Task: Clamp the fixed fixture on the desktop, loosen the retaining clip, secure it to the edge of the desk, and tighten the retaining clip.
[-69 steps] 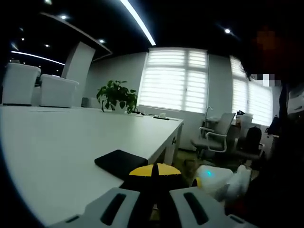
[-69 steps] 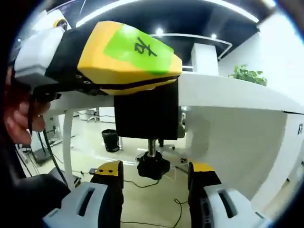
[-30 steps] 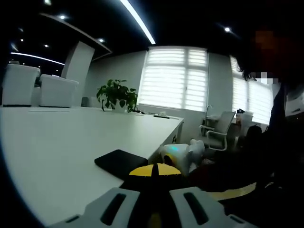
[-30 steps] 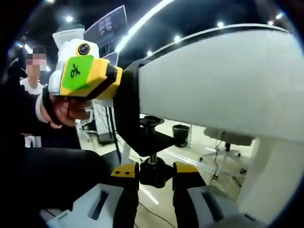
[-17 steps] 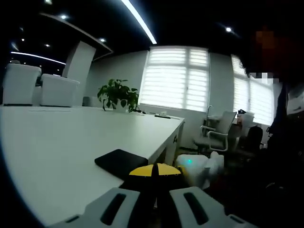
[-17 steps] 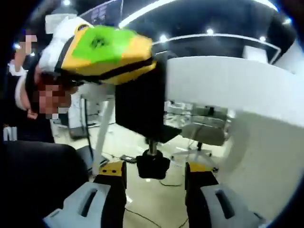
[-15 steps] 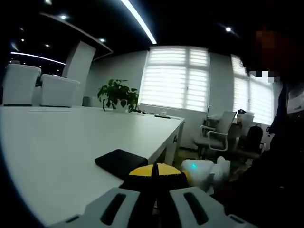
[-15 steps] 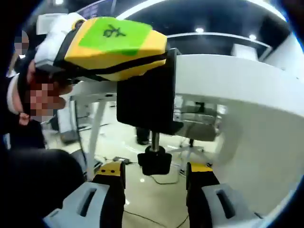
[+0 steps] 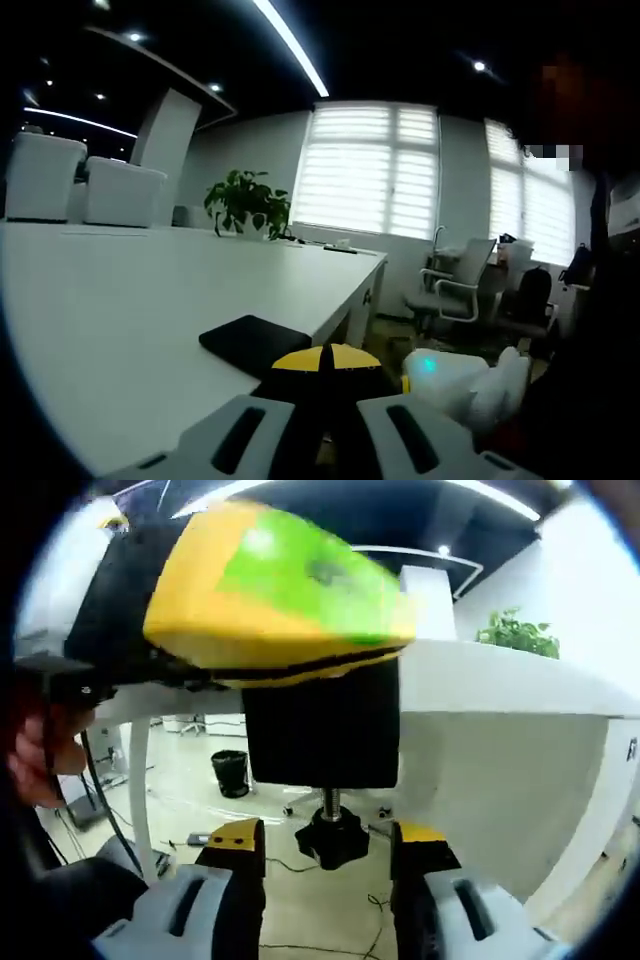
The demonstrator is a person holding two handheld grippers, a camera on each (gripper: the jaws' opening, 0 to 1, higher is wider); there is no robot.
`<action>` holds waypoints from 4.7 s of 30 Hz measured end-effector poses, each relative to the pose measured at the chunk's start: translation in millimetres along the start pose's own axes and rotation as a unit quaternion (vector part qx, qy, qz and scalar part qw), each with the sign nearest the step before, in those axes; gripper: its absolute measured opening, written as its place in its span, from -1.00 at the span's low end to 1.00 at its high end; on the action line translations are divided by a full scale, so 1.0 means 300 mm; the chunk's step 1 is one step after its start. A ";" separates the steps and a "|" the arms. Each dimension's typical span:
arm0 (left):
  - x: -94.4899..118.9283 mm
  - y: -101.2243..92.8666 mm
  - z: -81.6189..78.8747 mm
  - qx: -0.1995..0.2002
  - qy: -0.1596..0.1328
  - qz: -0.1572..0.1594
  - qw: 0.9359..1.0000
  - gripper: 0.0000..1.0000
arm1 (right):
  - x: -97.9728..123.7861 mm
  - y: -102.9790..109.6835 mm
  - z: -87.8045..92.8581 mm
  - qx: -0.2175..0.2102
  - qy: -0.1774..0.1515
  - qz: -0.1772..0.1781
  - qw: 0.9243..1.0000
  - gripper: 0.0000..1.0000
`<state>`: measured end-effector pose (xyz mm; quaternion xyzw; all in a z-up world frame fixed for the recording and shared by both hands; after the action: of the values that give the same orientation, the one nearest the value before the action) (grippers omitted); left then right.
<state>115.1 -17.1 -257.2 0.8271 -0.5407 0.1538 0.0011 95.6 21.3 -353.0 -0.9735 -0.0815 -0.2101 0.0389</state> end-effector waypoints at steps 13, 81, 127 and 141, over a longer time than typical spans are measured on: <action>0.007 -0.002 0.004 -0.001 -0.001 -0.001 1.000 -0.99 | 0.079 -0.040 0.001 0.024 0.010 -0.030 0.999 -0.51; 0.003 -0.002 -0.001 0.001 -0.012 0.010 1.000 -0.99 | -0.014 -0.020 0.039 0.002 -0.021 0.026 0.999 0.76; -0.003 -0.002 0.005 -0.007 -0.015 0.005 1.000 -0.99 | -0.014 -0.057 -0.041 0.111 -0.060 -0.328 0.936 -0.46; -0.004 -0.004 0.006 -0.008 -0.009 0.002 1.000 -0.99 | -0.022 -0.082 -0.040 0.123 -0.045 -0.297 0.946 -0.41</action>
<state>116.2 -15.7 -259.0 0.8274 -0.5433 0.1424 0.0026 80.4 43.2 -343.8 -0.9013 -0.3940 -0.1560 0.0902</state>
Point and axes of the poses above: the point that each gripper's makers call its tool centre point, and the gripper's own axes: x roughly backward along the fingers, y roughly to its left, z roughly out of its underside, the point moved 6 cm from there along x, roughly backward along the fingers, and after that the axes turned 14 degrees about y, right-handed, at the moved point
